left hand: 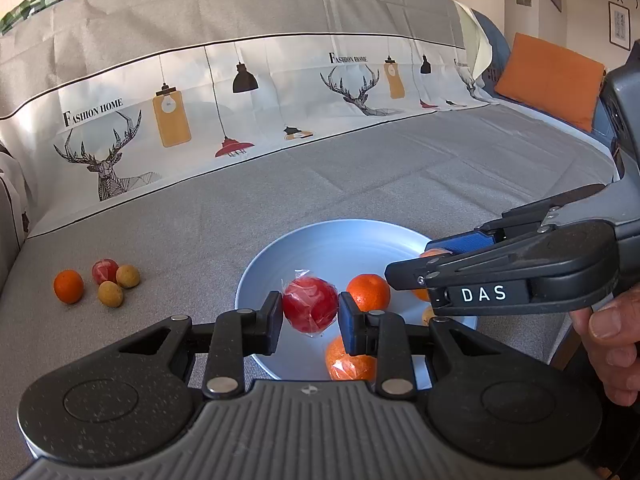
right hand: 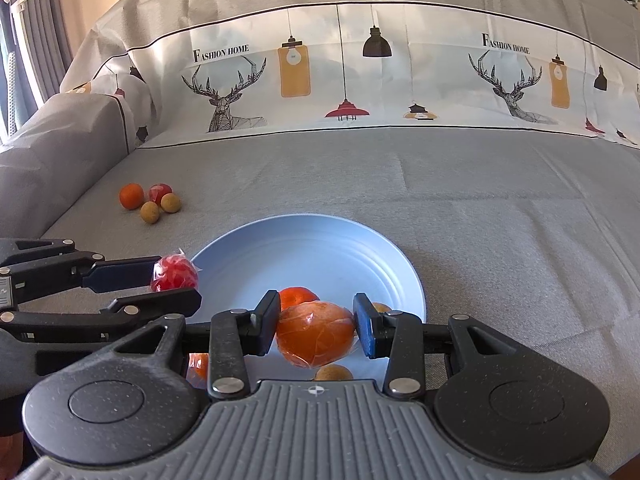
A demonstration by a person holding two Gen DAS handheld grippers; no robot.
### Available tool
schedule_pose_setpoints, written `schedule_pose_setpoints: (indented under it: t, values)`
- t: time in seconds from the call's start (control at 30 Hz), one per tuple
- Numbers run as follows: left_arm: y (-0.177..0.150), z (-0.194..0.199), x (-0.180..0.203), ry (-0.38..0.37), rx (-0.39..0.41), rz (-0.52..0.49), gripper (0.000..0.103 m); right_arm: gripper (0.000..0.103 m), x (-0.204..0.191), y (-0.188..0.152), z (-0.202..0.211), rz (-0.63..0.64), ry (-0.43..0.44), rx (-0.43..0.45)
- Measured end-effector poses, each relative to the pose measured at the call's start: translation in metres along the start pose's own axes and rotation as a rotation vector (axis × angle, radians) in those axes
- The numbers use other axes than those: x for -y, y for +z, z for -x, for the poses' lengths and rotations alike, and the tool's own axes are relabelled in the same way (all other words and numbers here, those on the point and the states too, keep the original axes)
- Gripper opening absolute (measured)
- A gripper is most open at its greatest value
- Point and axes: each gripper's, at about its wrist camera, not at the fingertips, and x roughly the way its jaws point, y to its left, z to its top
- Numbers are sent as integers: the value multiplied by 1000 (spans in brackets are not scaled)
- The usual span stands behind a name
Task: Organize fruits
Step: 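Carry the red fruit and bagged orange over the blue plate and lower them, then open the left gripper over the plate while the right releases the bagged orange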
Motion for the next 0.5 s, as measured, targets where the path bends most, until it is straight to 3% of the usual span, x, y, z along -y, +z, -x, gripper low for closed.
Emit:
schedule_pose_setpoints:
  t: [0.5]
  values:
    - [1,1,0,0,3,0,33,42,-2,0,0,4,-1,0]
